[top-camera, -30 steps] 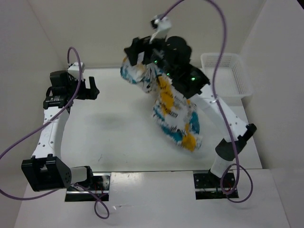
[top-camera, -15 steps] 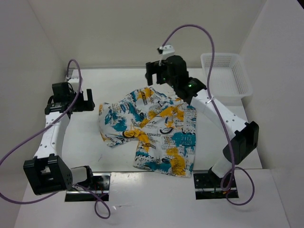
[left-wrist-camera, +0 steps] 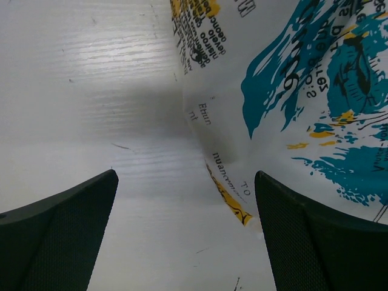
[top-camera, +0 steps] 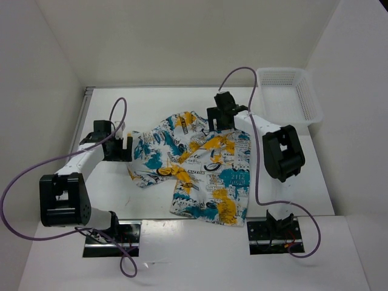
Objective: Fold and stack the shorts
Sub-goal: Move the shorts to the center of the board, then fold the shorts
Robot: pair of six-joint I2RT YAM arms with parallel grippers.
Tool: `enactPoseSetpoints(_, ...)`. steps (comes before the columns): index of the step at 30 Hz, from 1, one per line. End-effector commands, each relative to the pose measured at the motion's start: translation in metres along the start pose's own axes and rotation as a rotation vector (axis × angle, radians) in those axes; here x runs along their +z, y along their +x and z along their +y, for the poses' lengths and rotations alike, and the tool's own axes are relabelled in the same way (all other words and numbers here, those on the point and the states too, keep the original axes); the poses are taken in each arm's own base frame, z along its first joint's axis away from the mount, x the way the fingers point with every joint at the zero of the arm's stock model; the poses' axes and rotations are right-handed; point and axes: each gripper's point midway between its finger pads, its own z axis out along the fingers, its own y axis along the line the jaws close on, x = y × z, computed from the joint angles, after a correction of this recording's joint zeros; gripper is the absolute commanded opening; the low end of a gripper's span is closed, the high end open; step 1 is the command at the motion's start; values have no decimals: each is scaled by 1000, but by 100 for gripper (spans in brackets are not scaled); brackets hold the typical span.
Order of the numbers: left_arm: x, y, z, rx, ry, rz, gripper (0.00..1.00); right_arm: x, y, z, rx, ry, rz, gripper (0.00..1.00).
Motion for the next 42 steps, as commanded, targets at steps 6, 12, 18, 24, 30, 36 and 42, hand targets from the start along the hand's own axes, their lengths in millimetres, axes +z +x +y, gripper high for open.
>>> enactPoseSetpoints(6, 28, 15, -20, 65, 31, 49, 90, 15, 47, -63, 103, 187, 125, 100)
enactPoseSetpoints(12, 31, -2, -52, 100, 159, 32, 41, 28, 60, -73, 129, 183, 172, 91)
enactPoseSetpoints(18, 50, -40, -52, 113, 142, -11, 0, 11, 69, -64, 155, 117, 185, 18)
enactPoseSetpoints(24, 97, -82, -34, 112, 35, 14, 0, -12, 88, -52, 219, 42, 208, 6)
enactPoseSetpoints(30, 105, -167, -31, 109, 25, -155, 0, -48, 84, -29, 322, -82, 167, 4)
enactPoseSetpoints(36, 105, -234, -9, 84, -36, -263, 0, -98, 76, 64, 213, -395, 170, 55)
enactPoseSetpoints(42, 58, -226, -13, 73, 49, -271, 21, -121, -65, 36, 159, -262, -272, 91)
